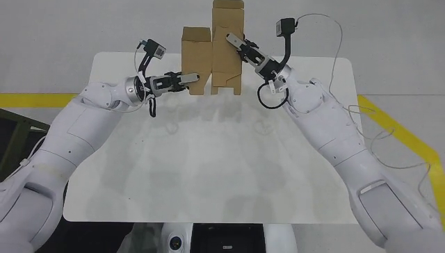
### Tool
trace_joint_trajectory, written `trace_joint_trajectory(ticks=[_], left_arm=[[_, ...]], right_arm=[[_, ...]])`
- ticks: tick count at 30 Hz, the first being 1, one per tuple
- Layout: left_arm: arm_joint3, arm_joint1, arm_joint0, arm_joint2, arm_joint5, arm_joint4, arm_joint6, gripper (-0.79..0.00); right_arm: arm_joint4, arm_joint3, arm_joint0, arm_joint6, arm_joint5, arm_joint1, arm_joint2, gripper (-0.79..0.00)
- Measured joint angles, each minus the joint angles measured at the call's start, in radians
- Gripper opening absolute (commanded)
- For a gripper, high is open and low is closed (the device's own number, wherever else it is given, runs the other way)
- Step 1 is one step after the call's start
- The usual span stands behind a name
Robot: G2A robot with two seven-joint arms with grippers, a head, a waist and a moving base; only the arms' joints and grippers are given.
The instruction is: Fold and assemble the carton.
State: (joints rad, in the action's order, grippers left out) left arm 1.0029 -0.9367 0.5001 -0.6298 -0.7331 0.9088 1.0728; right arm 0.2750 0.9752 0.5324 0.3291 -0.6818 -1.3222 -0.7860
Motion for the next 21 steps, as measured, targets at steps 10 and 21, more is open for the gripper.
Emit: trace_joint_trajectory(ticks=[10, 21], left_arm=[[-0.051, 0.002, -0.031, -0.033, 0.105, -0.135, 0.119, -0.785], [0.013, 0.015, 0.002, -0.073, 0.314, -0.065, 0.330, -0.785]], right_arm=[[0.004, -0.032, -0.024, 0.275, 0.053, 0.032, -0.083, 0.000], [0.046, -0.031, -0.001, 0.786, 0.146, 0.110, -0.209, 0.000]])
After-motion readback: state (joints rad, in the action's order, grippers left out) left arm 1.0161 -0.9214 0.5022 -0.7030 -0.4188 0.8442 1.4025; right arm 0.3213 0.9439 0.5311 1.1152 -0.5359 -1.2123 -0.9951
